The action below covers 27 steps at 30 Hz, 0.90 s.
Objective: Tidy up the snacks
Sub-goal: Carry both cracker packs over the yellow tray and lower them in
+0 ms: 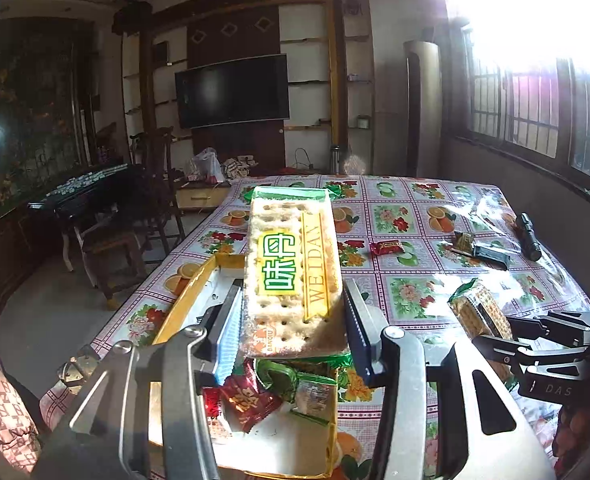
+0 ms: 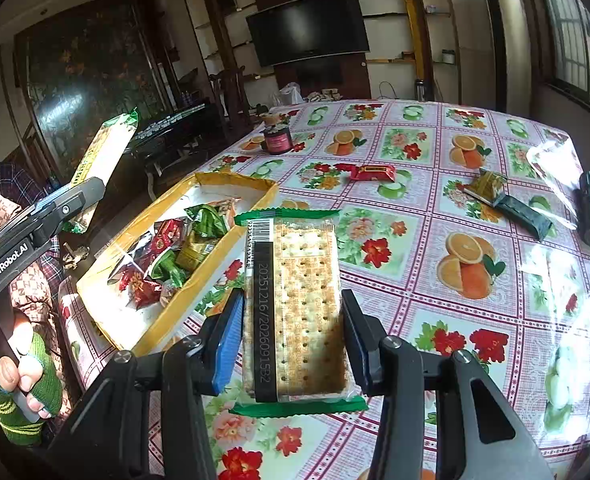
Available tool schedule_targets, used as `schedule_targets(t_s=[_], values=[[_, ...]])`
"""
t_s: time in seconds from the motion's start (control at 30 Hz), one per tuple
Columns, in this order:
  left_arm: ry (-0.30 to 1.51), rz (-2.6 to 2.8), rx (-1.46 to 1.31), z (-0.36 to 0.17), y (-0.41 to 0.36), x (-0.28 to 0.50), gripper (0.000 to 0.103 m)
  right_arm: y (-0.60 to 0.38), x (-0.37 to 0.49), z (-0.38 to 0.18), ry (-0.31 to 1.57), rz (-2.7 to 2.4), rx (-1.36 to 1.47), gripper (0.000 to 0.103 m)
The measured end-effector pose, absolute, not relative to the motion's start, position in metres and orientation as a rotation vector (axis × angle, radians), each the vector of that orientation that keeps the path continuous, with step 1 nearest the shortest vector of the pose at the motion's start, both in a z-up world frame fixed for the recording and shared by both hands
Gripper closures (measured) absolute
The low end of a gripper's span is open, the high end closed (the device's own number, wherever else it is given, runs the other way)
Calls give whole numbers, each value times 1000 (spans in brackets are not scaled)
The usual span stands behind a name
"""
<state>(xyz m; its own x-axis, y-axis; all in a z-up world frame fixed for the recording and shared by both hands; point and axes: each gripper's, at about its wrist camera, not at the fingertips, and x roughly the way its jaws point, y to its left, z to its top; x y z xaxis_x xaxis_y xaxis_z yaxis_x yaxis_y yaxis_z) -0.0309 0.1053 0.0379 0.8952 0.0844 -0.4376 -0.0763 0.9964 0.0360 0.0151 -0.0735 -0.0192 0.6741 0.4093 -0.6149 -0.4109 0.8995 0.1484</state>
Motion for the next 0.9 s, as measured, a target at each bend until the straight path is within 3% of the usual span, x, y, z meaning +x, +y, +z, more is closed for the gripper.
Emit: schedule_targets(t_s=[0.9], values=[[385, 219, -62, 27, 163, -64, 55, 13, 6, -3, 632, 581, -139, 57]])
